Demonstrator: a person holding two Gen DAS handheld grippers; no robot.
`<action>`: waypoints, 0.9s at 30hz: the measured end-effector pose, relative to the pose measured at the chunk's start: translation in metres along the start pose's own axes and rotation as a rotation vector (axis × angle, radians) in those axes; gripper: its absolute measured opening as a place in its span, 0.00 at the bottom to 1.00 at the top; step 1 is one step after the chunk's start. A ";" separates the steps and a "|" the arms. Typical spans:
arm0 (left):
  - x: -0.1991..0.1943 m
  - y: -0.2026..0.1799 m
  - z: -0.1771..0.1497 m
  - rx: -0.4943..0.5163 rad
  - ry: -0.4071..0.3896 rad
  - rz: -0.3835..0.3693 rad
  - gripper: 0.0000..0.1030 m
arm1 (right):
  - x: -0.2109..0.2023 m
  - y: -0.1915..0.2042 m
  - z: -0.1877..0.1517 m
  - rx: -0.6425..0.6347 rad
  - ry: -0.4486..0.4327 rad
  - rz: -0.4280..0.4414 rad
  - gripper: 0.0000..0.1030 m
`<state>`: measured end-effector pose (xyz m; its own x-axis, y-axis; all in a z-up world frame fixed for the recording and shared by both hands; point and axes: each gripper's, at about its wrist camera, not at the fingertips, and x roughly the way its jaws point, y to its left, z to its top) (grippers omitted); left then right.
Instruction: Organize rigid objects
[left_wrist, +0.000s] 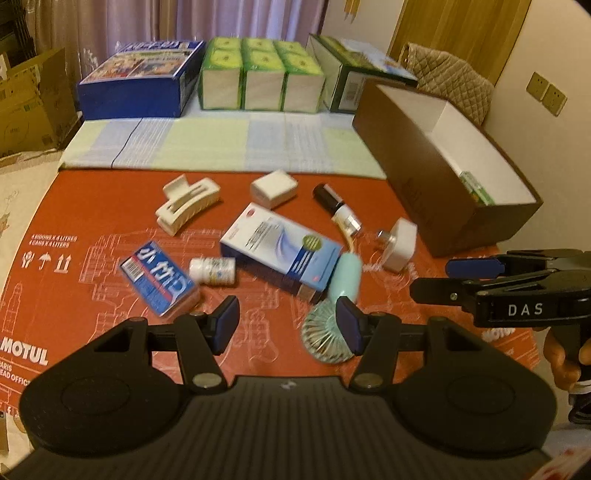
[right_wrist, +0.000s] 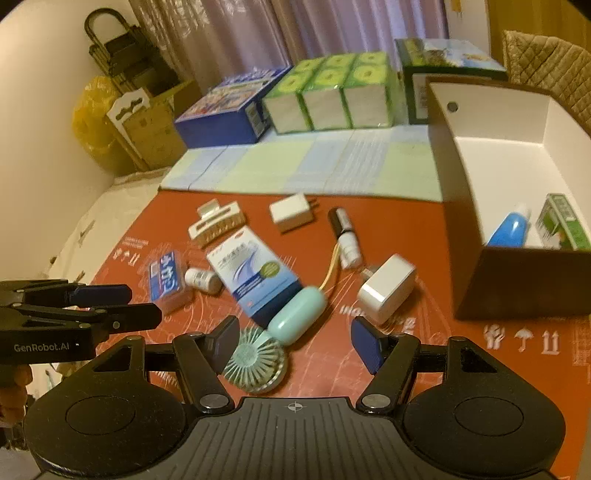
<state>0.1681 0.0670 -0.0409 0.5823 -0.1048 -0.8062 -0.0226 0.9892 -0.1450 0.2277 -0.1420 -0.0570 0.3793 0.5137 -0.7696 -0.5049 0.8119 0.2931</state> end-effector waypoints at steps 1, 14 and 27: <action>0.002 0.003 -0.002 0.001 0.008 0.002 0.51 | 0.002 0.003 -0.002 -0.004 0.006 -0.004 0.63; 0.017 0.038 -0.014 0.014 0.073 0.000 0.51 | 0.044 0.040 -0.016 -0.022 0.078 -0.050 0.63; 0.029 0.071 -0.018 0.015 0.107 0.003 0.51 | 0.098 0.054 -0.019 -0.004 0.177 -0.164 0.63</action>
<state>0.1687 0.1318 -0.0855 0.4919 -0.1114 -0.8635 -0.0116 0.9909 -0.1344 0.2227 -0.0529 -0.1268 0.3145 0.3184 -0.8943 -0.4514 0.8789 0.1542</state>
